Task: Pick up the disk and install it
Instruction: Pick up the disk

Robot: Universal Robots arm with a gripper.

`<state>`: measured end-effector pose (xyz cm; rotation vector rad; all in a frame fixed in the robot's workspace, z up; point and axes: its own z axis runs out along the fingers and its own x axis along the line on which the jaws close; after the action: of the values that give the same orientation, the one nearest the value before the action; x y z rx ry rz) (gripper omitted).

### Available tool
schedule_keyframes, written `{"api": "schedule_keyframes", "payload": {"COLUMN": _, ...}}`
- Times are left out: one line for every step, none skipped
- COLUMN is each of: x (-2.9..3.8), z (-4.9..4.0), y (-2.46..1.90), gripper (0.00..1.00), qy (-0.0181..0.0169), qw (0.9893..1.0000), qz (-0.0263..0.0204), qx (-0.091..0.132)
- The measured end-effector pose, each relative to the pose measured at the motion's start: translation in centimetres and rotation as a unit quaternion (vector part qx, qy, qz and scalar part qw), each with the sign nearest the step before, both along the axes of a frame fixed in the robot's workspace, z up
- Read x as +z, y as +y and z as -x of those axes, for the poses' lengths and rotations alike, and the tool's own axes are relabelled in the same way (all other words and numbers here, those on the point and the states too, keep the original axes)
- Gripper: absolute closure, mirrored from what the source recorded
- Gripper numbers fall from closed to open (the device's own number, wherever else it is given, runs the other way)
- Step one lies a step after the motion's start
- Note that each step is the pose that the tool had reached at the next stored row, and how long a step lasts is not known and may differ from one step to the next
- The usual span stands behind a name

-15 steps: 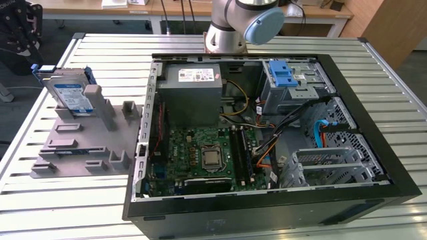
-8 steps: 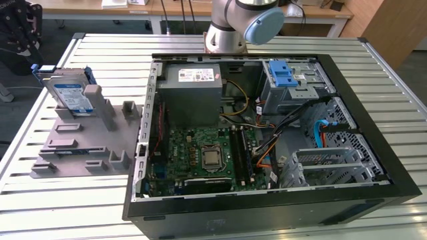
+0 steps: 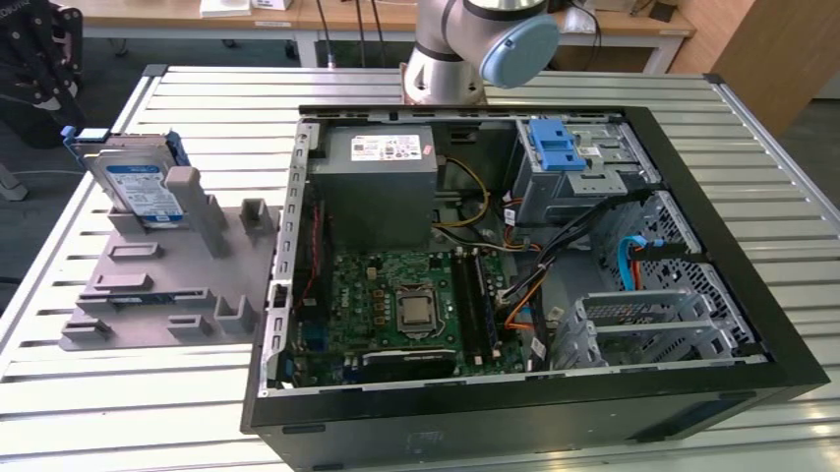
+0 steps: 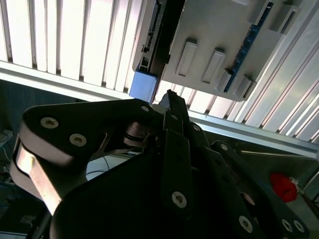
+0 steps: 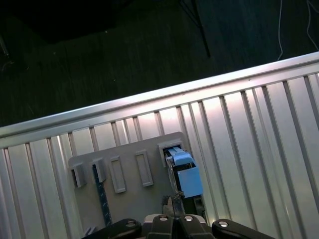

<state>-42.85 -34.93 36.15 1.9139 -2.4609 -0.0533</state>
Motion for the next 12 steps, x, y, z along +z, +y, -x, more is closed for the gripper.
{"api": "schedule_keyframes", "payload": {"x": 0.0, "z": 0.0, "y": 0.0, "gripper": 0.89, "qy": 0.0, "qw": 1.0, "qz": 0.0, "qx": 0.001}}
{"api": "schedule_keyframes", "payload": {"x": 0.0, "z": 0.0, "y": 0.0, "gripper": 0.89, "qy": 0.0, "qw": 1.0, "qz": 0.0, "qx": 0.002}}
{"api": "schedule_keyframes", "payload": {"x": 0.0, "z": 0.0, "y": 0.0, "gripper": 0.89, "qy": 0.0, "qw": 1.0, "qz": 0.0, "qx": 0.003}}
{"api": "schedule_keyframes", "payload": {"x": 0.0, "z": 0.0, "y": 0.0, "gripper": 0.89, "qy": 0.0, "qw": 1.0, "qz": 0.0, "qx": 0.005}}
{"api": "schedule_keyframes", "payload": {"x": 0.0, "z": 0.0, "y": 0.0, "gripper": 0.89, "qy": -0.0001, "qw": 1.0, "qz": 0.0, "qx": 0.008}}
{"api": "schedule_keyframes", "payload": {"x": 0.0, "z": 0.0, "y": 0.0, "gripper": 0.89, "qy": -0.0001, "qw": 0.9999, "qz": 0.0, "qx": 0.011}}
{"api": "schedule_keyframes", "payload": {"x": 0.0, "z": 0.01, "y": 0.0, "gripper": 0.89, "qy": -0.0002, "qw": 0.9999, "qz": 0.0, "qx": 0.016}}
{"api": "schedule_keyframes", "payload": {"x": 0.0, "z": 0.0, "y": 0.0, "gripper": 0.89, "qy": -0.0005, "qw": 0.9998, "qz": -0.0002, "qx": 0.02}}
{"api": "schedule_keyframes", "payload": {"x": 0.0, "z": 0.0, "y": 0.0, "gripper": 0.89, "qy": -0.0007, "qw": 0.9997, "qz": -0.0005, "qx": 0.026}}
{"api": "schedule_keyframes", "payload": {"x": 0.0, "z": 0.0, "y": 0.01, "gripper": 0.89, "qy": -0.001, "qw": 0.9995, "qz": -0.001, "qx": 0.031}}
{"api": "schedule_keyframes", "payload": {"x": 0.01, "z": 0.01, "y": 0.01, "gripper": 0.89, "qy": -0.0011, "qw": 0.9993, "qz": -0.0016, "qx": 0.037}}
{"api": "schedule_keyframes", "payload": {"x": 0.0, "z": 0.01, "y": 0.01, "gripper": 0.89, "qy": -0.0013, "qw": 0.9991, "qz": -0.0024, "qx": 0.043}}
